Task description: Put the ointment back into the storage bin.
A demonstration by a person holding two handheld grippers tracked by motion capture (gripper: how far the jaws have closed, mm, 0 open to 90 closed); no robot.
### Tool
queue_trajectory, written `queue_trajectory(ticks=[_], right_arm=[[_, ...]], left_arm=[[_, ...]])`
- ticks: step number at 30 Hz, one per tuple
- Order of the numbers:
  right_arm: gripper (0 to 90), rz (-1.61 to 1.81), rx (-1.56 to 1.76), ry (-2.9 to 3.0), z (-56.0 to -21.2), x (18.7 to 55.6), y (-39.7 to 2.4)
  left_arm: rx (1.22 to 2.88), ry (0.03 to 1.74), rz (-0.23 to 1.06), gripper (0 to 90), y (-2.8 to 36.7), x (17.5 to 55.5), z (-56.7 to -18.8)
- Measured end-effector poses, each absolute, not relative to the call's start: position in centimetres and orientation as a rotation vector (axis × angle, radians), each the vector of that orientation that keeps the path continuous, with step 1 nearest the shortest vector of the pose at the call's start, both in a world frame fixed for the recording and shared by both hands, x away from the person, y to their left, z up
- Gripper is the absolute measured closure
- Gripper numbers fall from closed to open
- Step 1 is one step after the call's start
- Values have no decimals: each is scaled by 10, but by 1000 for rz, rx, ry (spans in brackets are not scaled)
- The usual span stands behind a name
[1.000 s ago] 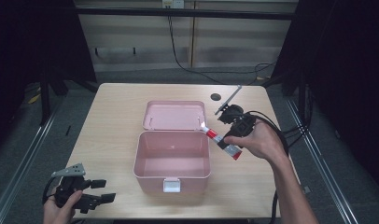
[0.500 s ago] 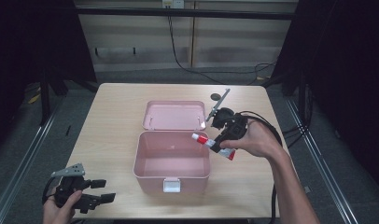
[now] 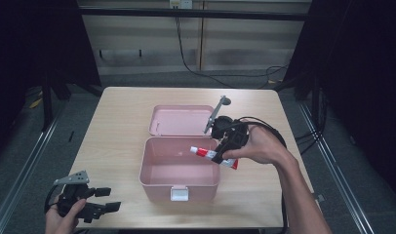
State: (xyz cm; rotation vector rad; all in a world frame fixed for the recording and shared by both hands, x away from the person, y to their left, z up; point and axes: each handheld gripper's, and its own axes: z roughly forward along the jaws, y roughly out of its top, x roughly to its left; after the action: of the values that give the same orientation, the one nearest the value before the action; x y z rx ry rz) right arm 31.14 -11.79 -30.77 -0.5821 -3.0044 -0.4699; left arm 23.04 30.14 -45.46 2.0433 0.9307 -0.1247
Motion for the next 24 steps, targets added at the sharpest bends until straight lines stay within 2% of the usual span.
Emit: queue_trajectory(ticks=[10,24], right_arm=[[706,-462,-449,-2997,-309,310,-89],[706,-438,-350,-2980,-317,313,-69]], left_arm=[[2040,934,-123,215,302,230,-454],[2039,936,-119,215,302,230,-454]])
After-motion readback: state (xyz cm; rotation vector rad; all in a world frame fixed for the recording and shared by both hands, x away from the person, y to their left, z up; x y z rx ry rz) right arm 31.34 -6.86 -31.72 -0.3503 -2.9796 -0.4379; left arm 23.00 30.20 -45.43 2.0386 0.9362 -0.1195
